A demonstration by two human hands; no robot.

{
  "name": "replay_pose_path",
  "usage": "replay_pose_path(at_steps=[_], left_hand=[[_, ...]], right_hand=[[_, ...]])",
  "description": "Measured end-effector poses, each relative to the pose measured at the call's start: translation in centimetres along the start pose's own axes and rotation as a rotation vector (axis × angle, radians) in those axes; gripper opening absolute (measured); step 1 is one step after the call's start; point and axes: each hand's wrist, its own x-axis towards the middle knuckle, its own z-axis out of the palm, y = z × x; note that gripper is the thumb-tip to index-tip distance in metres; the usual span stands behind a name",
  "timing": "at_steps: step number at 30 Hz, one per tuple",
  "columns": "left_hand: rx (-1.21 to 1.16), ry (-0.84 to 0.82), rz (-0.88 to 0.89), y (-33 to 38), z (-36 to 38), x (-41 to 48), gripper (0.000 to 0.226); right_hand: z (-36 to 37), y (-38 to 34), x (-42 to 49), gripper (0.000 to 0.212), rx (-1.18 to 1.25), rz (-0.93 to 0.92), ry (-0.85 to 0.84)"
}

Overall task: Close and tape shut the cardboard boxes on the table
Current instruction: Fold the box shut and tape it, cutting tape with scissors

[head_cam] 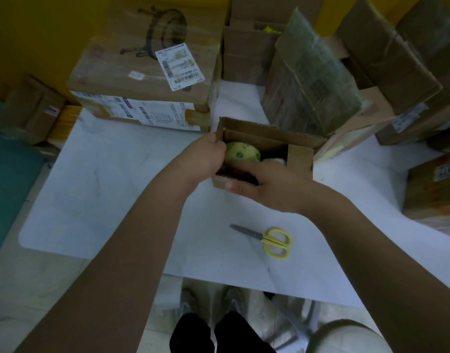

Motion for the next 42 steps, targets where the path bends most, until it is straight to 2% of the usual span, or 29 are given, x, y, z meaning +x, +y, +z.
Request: replay_pose_path(at_steps=[2, 5, 7, 8, 9, 11, 13, 14, 15, 16, 18, 20, 22, 24, 26, 28, 32, 34, 35, 37, 39, 42], left_hand=[[0.070, -0.051, 0.031, 0.0, 0.6, -0.1, 0.040], [0.074, -0.102, 0.046, -0.3, 1.3, -0.2, 0.063], [-0.093, -0.068, -0.117, -0.3, 1.4, 0.2, 0.073], [-0.205, -0.058, -0.202, -0.5, 1.4, 0.5, 0.069], [-0.285, -0.062, -0.258, -0.6, 1.4, 0.5, 0.061], [-0.236, -0.124, -0.257, -1.0, 1.6, 0.5, 0.057], [-0.136, -0.160, -0.232, -1.3, 1.9, 0.8, 0.066], [-0.107, -0.154, -0.240, -1.2, 2.1, 1.1, 0.065], [-0.103, -0.135, -0.257, -1.0, 2.3, 1.3, 0.060], [-0.120, -0.100, -0.276, -0.8, 2.3, 1.6, 0.054], [-0.159, 0.081, -0.206, -0.8, 2.8, 2.2, 0.045], [-0.198, 0.378, 0.083, -1.0, 3.6, 1.4, 0.040], [-0.142, 0.588, 0.374, -1.0, 4.0, 0.3, 0.036], [0.000, 0.539, 0.464, -0.8, 4.2, 1.4, 0.033], [0.176, 0.396, 0.410, -0.6, 4.3, 3.6, 0.033], [0.320, 0.341, 0.362, -0.6, 4.3, 5.1, 0.041], [0.363, 0.367, 0.410, -1.1, 4.5, 5.0, 0.036], [0.277, 0.259, 0.552, -2.4, 3.9, 4.1, 0.026], [0.304, 0.165, 0.635, -3.2, 3.5, 3.4, 0.034], [0.484, -0.013, 0.711, -4.9, 2.5, 2.3, 0.077], [0.708, -0.038, 0.807, -5.3, 1.4, 2.2, 0.106], [0.926, 0.034, 0.949, -4.9, 0.7, 2.7, 0.109]], right_hand=[[-0.4, 0.3, 0.4, 0.054, 0.055, 0.020, 0.075], [-1.3, 0.7, 0.8, 0.062, 0.000, 0.006, 0.131], [-1.8, 0.8, 0.9, 0.064, -0.011, 0.018, 0.144], [-2.1, 0.8, 0.9, 0.062, 0.010, 0.026, 0.170], [-2.4, 0.8, 0.8, 0.056, 0.043, 0.035, 0.232], [-3.0, 0.9, 0.3, 0.040, 0.048, 0.032, 0.482], [-3.6, 1.2, -0.2, 0.030, -0.199, 0.025, 0.774], [-3.7, 1.5, -0.2, 0.036, -0.348, 0.053, 0.834], [-3.8, 1.8, -0.1, 0.044, -0.438, 0.095, 0.803], [-3.9, 2.0, 0.1, 0.048, -0.449, 0.121, 0.705], [-3.6, 1.9, -0.3, 0.044, -0.264, 0.073, 0.437], [-2.3, 1.7, -1.3, 0.048, -0.154, -0.001, 0.297], [-1.0, 2.0, -2.0, 0.054, -0.216, 0.009, 0.290], [-0.2, 2.7, -1.5, 0.051, -0.343, 0.004, 0.406], [0.0, 3.5, -0.3, 0.045, -0.396, 0.040, 0.535], [0.3, 4.5, 0.7, 0.039, -0.417, 0.083, 0.612], [1.5, 5.8, 1.5, 0.050, -0.538, 0.153, 0.575], [1.5, 5.9, 1.7, 0.049, -0.545, 0.153, 0.535], [1.3, 6.0, 1.9, 0.048, -0.514, 0.138, 0.517], [0.8, 6.0, 2.0, 0.044, -0.414, 0.101, 0.492], [0.8, 6.2, 1.7, 0.040, -0.348, 0.058, 0.501], [1.0, 5.9, 1.6, 0.039, -0.376, 0.015, 0.530]])
